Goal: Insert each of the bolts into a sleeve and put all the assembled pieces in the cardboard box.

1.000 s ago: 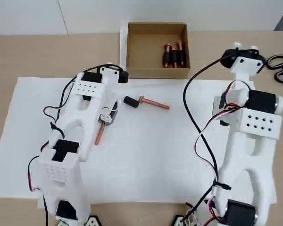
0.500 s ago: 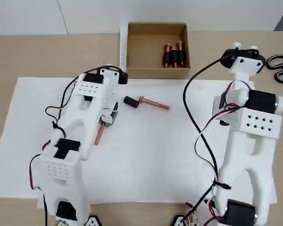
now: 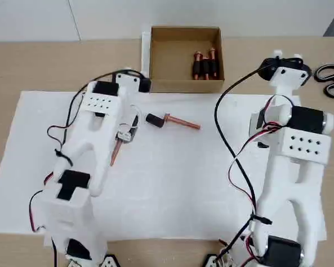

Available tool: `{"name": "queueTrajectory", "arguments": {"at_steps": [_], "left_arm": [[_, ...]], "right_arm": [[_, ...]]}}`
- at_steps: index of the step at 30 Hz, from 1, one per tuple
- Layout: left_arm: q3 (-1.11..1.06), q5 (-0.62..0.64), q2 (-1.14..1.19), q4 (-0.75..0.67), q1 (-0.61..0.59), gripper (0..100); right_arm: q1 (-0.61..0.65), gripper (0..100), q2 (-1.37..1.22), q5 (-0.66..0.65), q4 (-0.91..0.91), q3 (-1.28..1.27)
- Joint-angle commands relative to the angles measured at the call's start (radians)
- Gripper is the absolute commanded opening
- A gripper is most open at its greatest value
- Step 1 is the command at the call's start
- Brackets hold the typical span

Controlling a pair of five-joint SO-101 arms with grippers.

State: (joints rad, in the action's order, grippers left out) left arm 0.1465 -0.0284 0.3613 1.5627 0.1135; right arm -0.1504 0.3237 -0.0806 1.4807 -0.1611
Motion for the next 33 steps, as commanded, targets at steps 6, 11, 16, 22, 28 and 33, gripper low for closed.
{"name": "queueTrajectory", "arguments": {"at_steps": [6, 11, 16, 22, 28, 33], "left_arm": [[0.021, -0.034, -0.265, 0.106, -0.005, 1], [0.016, -0.032, -0.370, 0.160, -0.026, 1], [0.012, -0.029, -0.473, 0.187, -0.077, 1], [-0.064, -0.029, -0.562, 0.186, -0.092, 1], [-0.097, -0.031, -0.654, 0.183, -0.097, 1], [-0.101, -0.023, -0.761, 0.100, -0.091, 1]], "right_arm": [[0.110, 1.3, 0.254, -0.011, 0.019, 0.054], [0.173, 1.3, 0.418, -0.012, 0.084, 0.046], [0.185, 1.6, 0.559, -0.012, 0.102, -0.092], [0.188, 1.8, 0.799, -0.012, 0.051, -0.333], [0.183, 1.5, 1.090, -0.012, -0.074, -0.540], [0.182, 1.4, 1.270, -0.006, -0.239, -0.684]]}}
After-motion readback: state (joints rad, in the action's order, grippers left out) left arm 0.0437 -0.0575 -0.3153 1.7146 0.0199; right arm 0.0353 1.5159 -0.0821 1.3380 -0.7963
